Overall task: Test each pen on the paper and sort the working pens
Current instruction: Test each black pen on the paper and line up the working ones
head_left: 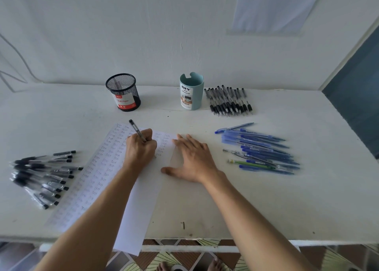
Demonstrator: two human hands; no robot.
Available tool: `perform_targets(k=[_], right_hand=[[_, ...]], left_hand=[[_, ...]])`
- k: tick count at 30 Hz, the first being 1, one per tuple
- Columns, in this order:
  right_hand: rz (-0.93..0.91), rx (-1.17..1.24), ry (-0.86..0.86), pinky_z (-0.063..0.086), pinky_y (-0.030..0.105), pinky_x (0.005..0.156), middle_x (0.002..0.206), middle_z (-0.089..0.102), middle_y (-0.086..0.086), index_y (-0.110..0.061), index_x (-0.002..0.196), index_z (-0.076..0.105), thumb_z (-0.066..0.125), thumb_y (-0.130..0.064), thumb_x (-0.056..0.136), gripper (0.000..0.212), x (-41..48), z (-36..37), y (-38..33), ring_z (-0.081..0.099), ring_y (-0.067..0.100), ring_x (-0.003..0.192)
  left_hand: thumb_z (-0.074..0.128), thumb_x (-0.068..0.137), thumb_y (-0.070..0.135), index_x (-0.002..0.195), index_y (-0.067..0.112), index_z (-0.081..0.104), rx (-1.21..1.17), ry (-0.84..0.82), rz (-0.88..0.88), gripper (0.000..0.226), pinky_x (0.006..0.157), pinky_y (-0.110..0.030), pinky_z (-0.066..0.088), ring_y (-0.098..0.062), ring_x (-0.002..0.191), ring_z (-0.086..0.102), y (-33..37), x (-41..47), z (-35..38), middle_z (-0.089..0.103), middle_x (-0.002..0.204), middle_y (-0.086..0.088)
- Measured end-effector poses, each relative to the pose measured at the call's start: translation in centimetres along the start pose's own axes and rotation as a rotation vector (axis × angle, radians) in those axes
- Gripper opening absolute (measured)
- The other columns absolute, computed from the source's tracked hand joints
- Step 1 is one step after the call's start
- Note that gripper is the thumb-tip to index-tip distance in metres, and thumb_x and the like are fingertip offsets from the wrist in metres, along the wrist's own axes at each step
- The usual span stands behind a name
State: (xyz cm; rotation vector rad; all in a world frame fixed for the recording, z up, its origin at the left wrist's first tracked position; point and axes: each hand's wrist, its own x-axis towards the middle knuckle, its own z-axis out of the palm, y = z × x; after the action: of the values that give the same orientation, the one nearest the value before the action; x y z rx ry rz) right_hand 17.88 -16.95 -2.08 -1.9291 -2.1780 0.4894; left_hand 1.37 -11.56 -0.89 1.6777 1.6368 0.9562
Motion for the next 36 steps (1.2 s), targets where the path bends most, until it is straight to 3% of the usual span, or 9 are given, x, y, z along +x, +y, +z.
perform_targets(k=[3, 9, 29, 33, 36], right_hand=[[-0.032, -0.039, -0.015, 0.008, 0.038, 0.119, 0.166, 0.009, -0.01, -0.026, 0.156, 0.019, 0.052, -0.08, 0.079, 0.1, -0.1, -0.1, 0.5, 0.0, 0.011, 0.153], [-0.029, -0.115, -0.019, -0.015, 0.047, 0.12, 0.167, -0.001, -0.006, -0.027, 0.158, 0.011, 0.041, -0.083, 0.081, 0.1, -0.4, 0.5, 0.7, -0.012, 0.016, 0.153], [-0.025, -0.058, 0.026, -0.007, 0.045, 0.123, 0.167, 0.006, -0.006, -0.028, 0.156, 0.019, 0.049, -0.083, 0.078, 0.1, -0.3, 0.7, 0.7, -0.004, 0.019, 0.154], [-0.018, -0.054, 0.028, -0.008, 0.044, 0.122, 0.167, 0.006, -0.006, -0.028, 0.156, 0.018, 0.049, -0.083, 0.077, 0.101, -0.3, 0.7, 0.7, -0.004, 0.018, 0.154], [-0.018, -0.052, 0.024, -0.009, 0.043, 0.122, 0.167, 0.004, -0.005, -0.025, 0.157, 0.015, 0.048, -0.083, 0.077, 0.104, -0.4, 0.6, 0.7, -0.005, 0.017, 0.154]], left_hand=[[0.047, 0.066, -0.011, 0.058, 0.017, 0.025, -0.001, -0.008, -0.003, 0.036, 0.045, -0.027, 0.015, -0.019, 0.058, 0.027, -0.1, 0.0, 0.1, 0.022, 0.059, -0.003], [0.047, 0.065, -0.011, 0.057, 0.017, 0.025, 0.037, -0.032, 0.031, 0.036, 0.046, -0.026, 0.015, -0.019, 0.059, 0.025, -0.2, 0.0, 0.2, 0.023, 0.058, -0.003], [0.048, 0.067, -0.013, 0.057, 0.018, 0.022, 0.024, -0.02, 0.046, 0.041, 0.048, -0.027, 0.015, -0.015, 0.055, 0.021, -0.1, 0.0, 0.6, 0.021, 0.055, 0.003], [0.057, 0.069, -0.001, 0.06, 0.015, 0.048, -0.248, -0.076, -0.036, 0.02, 0.046, -0.024, 0.032, -0.015, 0.044, 0.043, -0.9, 0.9, -0.5, 0.043, 0.046, 0.0], [0.051, 0.093, 0.006, 0.089, 0.014, 0.054, -0.442, -0.076, -0.081, 0.009, 0.04, -0.021, 0.028, -0.016, 0.035, 0.038, -1.1, 1.5, -0.8, 0.038, 0.043, 0.0]])
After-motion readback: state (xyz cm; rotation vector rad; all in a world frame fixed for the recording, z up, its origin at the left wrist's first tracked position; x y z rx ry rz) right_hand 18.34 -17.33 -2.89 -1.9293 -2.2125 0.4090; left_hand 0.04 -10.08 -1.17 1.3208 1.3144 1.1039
